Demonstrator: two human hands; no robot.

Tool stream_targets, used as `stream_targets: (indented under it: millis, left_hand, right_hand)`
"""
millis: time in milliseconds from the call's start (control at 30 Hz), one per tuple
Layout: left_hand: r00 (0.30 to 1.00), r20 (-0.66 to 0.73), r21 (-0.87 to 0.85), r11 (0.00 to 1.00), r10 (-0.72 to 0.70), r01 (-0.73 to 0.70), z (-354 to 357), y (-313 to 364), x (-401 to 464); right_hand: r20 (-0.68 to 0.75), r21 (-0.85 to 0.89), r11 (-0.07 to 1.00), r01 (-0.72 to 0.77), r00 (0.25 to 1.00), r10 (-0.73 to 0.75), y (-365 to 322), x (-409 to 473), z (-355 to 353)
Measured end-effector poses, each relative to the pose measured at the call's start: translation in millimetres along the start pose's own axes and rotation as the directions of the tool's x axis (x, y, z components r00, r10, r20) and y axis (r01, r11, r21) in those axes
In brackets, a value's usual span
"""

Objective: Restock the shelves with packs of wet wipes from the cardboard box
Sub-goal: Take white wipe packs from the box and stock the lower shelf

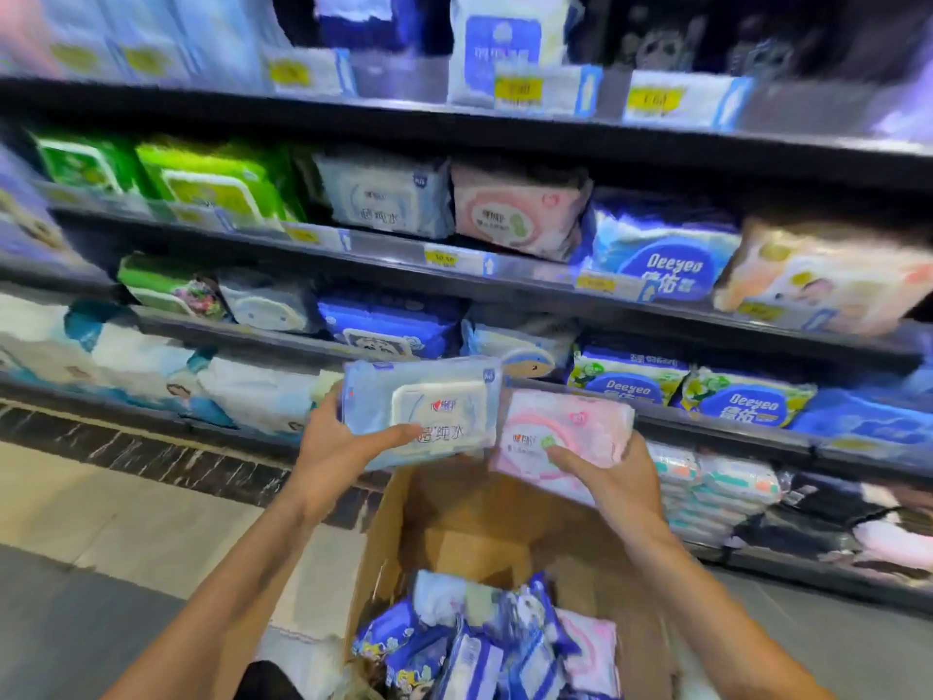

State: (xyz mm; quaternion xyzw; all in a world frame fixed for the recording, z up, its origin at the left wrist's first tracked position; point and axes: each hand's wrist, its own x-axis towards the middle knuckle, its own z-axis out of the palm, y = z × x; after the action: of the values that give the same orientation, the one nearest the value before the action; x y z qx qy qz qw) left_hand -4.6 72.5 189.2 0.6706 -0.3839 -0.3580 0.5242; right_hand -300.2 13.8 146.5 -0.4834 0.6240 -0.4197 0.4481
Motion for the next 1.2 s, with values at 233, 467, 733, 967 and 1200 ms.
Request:
stream_targets:
  millis: [233, 467, 733, 967, 1200]
  left_hand:
    - [0.991, -0.037, -0.171, 0.976, 0.126, -0.131, -61, 66, 4]
    - [0.97, -0.105, -0.232, 0.944, 0.218, -0.237, -99, 102, 16]
    - [0.96, -0.107, -0.255, 0.926, 0.259, -0.278, -114, 95, 33]
    - [0.961, -0.092, -0.247, 0.928, 0.262, -0.277, -115, 82, 44]
    - [0.969, -0.073, -0.249, 0.937, 0.235, -0.246, -110, 64, 49]
  right_hand:
    - [0.036, 0.082, 0.966, 0.247, 0.967, -0.251, -105, -24, -3]
    - [-0.011, 0.184, 0.907, 0.378, 0.924, -0.382, -178, -21, 16]
    - [-0.085, 0.327, 0.904, 0.275, 0.962, -0.261, -213, 10, 55]
    - [-0.033, 0.394, 0.906, 0.156, 0.987, -0.156, -230, 48, 67]
    - [0.164, 0.534, 0.844, -0.045, 0.985, -0.051, -224, 74, 78]
